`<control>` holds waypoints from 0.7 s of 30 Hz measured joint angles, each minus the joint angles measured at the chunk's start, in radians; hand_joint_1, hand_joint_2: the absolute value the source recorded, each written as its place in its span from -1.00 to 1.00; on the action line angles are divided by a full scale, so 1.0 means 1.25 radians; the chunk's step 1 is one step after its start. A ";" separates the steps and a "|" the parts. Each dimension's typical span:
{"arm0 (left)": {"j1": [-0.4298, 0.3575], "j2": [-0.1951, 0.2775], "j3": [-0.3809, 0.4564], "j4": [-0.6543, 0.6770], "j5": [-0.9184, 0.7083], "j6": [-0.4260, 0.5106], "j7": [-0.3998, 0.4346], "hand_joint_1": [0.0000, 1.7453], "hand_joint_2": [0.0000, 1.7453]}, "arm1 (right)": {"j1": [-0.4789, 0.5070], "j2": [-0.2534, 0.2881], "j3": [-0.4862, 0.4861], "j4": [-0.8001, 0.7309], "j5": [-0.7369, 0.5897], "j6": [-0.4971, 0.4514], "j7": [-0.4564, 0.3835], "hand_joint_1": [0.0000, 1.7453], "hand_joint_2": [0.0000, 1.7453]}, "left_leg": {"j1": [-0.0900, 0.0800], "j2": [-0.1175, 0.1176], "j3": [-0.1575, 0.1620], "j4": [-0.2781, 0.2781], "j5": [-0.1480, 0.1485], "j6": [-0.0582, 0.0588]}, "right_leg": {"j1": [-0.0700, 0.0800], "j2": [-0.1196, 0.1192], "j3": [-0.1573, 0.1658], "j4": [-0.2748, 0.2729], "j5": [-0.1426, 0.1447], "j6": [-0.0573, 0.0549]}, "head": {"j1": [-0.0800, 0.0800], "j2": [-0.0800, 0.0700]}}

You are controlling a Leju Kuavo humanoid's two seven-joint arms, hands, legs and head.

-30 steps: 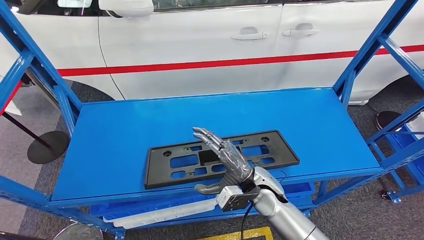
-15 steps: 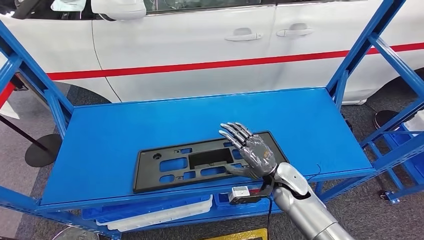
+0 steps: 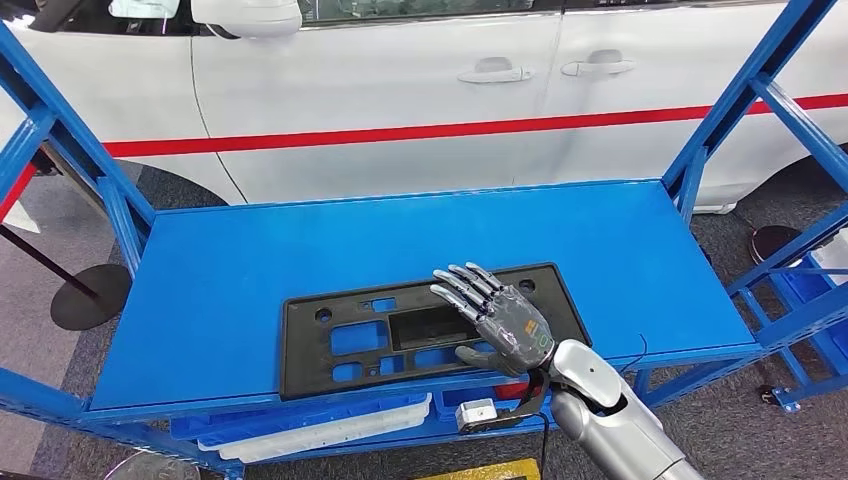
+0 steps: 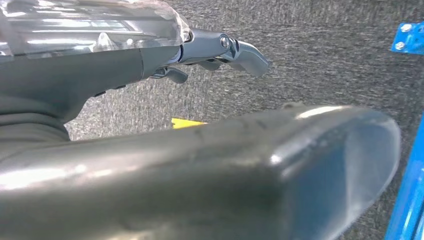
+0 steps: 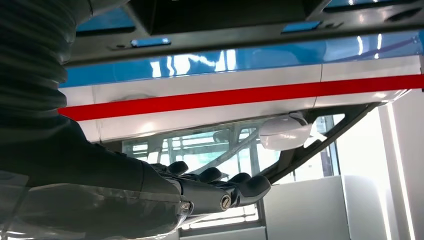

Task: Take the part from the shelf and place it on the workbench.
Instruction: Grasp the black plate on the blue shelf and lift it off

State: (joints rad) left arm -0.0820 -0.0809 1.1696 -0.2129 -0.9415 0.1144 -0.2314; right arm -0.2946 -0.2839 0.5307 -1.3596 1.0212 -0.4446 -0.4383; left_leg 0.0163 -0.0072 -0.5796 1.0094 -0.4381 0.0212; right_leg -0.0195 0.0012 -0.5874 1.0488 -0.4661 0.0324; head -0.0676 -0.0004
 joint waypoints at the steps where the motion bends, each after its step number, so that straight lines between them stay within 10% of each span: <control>1: 0.000 0.000 0.000 0.000 0.000 0.000 -0.001 -1.00 -1.00 | 0.000 -0.001 -0.001 -0.001 -0.020 0.007 -0.003 -1.00 1.00 | -0.001 0.000 0.000 0.000 0.000 -0.005 | 0.002 0.001 0.012 -0.027 0.007 -0.003 | 0.000 0.000; 6: 0.001 0.000 0.000 0.000 0.000 0.003 -0.004 -1.00 -1.00 | 0.002 0.000 -0.039 -0.007 -0.264 0.035 -0.082 -1.00 1.00 | 0.001 0.000 -0.012 0.028 -0.021 -0.027 | 0.004 0.000 0.017 -0.044 0.012 -0.028 | 0.000 0.000; 11: 0.005 -0.001 0.001 0.000 -0.005 0.004 -0.011 -1.00 -1.00 | 0.021 0.035 -0.119 -0.051 -0.619 0.169 -0.145 -1.00 1.00 | 0.002 0.001 -0.109 0.242 -0.111 -0.030 | 0.013 -0.004 0.020 -0.044 0.010 -0.042 | 0.000 0.000; 16: 0.004 0.000 0.001 0.000 -0.011 0.002 -0.013 -1.00 -1.00 | 0.026 0.067 -0.168 -0.115 -0.859 0.384 -0.141 -1.00 1.00 | -0.003 0.002 -0.004 0.025 -0.011 -0.013 | 0.020 -0.001 0.023 -0.035 0.002 -0.036 | 0.000 0.000; 21: 0.005 -0.001 0.001 0.000 -0.012 0.002 -0.013 -1.00 -1.00 | 0.026 0.078 -0.189 -0.143 -0.877 0.403 -0.140 -1.00 1.00 | -0.002 0.001 0.006 -0.003 -0.004 0.004 | 0.018 0.000 0.014 -0.015 -0.016 -0.015 | 0.000 0.000</control>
State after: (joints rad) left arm -0.0756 -0.0820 1.1707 -0.2129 -0.9564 0.1164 -0.2478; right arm -0.2619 -0.1863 0.2947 -1.5377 -0.0751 0.0587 -0.6138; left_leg 0.0132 -0.0060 -0.5716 1.0062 -0.4429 0.0263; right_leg 0.0026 0.0008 -0.5705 1.0306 -0.4863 0.0138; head -0.0675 -0.0004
